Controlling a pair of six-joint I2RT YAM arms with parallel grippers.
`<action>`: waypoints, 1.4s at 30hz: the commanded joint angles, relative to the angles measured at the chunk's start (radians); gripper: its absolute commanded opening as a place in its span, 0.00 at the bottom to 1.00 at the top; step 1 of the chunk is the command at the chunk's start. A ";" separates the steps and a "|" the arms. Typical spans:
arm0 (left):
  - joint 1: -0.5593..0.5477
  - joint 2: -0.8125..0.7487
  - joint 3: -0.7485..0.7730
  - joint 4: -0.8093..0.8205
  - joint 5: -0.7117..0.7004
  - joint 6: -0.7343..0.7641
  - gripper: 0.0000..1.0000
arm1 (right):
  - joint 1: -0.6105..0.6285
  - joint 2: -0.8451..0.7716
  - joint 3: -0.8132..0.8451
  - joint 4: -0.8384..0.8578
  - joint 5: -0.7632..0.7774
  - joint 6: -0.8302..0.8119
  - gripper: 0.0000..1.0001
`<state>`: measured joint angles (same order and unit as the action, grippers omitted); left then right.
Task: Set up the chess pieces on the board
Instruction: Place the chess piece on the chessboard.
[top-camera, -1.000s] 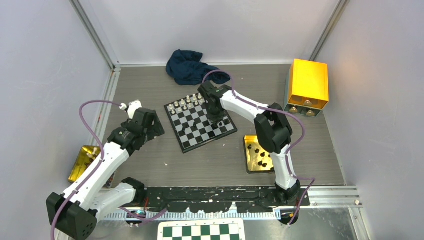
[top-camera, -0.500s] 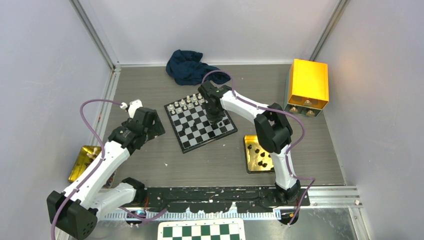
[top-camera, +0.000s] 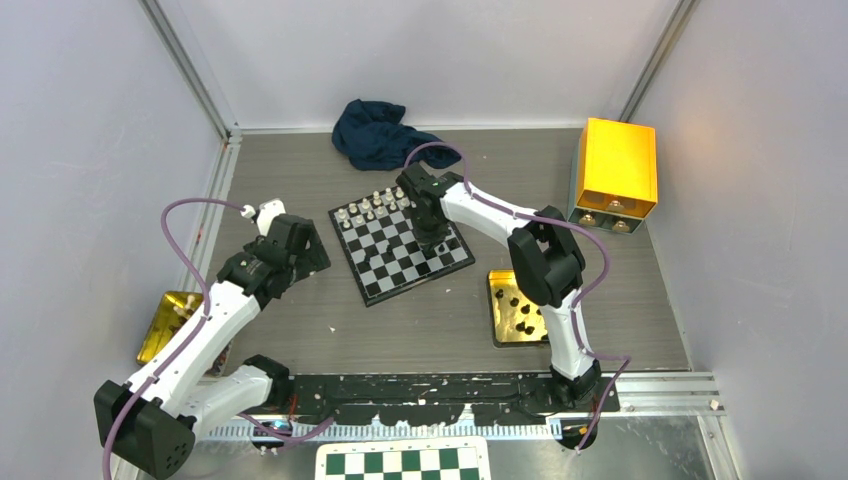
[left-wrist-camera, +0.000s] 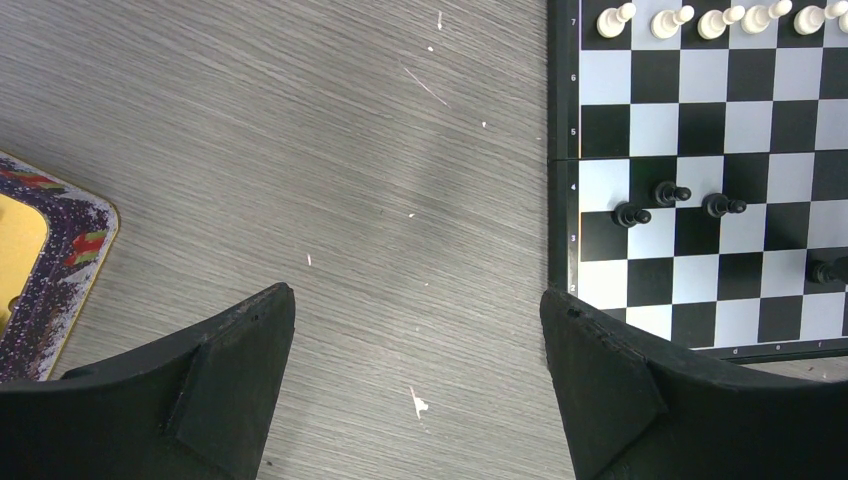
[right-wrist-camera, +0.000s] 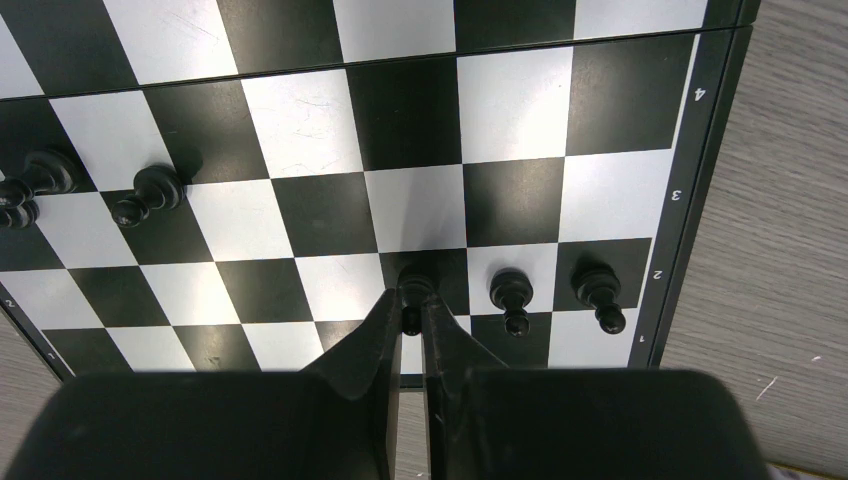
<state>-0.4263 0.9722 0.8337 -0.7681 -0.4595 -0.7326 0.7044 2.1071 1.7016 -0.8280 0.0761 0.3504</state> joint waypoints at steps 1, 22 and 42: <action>-0.005 -0.010 0.027 0.018 -0.006 -0.005 0.93 | -0.004 -0.056 -0.012 0.026 -0.003 0.012 0.06; -0.006 -0.020 0.015 0.018 -0.001 -0.011 0.93 | -0.005 -0.067 -0.018 0.031 0.014 0.009 0.06; -0.006 -0.013 0.015 0.021 -0.002 -0.013 0.94 | -0.006 -0.063 0.014 0.025 0.010 -0.006 0.33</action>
<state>-0.4301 0.9707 0.8337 -0.7681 -0.4519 -0.7334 0.7025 2.0983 1.6691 -0.8089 0.0776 0.3542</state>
